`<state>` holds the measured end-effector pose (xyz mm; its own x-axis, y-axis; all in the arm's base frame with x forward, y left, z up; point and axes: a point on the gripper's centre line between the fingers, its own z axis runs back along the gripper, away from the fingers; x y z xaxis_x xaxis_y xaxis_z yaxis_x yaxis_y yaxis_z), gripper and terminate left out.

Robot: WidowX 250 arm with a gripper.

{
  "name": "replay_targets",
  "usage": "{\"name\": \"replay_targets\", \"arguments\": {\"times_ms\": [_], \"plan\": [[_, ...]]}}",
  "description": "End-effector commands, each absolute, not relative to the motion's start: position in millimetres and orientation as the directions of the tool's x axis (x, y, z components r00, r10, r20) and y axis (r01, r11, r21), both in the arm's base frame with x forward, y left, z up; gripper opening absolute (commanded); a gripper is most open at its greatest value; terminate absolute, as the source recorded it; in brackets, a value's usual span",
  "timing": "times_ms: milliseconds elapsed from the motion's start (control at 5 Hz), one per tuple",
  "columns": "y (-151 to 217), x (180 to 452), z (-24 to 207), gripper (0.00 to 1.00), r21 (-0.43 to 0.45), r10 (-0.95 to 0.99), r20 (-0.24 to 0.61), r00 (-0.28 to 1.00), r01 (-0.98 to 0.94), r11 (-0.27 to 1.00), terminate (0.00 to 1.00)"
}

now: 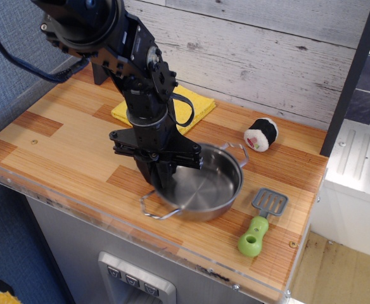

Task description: PICK UP THE VESSEL AND PUT ON THE YELLOW TOWEL

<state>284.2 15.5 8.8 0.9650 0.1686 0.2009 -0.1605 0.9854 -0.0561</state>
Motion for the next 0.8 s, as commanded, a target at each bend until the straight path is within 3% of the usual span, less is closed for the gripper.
{"name": "replay_targets", "arguments": {"times_ms": [0, 600], "plan": [[15, 287, 23, 0.0, -0.064, 0.147, 0.259, 0.955, -0.135, 0.989, 0.0], [58, 314, 69, 0.0, -0.07, 0.253, 0.382, 0.889, -0.245, 0.967, 0.0]]}}
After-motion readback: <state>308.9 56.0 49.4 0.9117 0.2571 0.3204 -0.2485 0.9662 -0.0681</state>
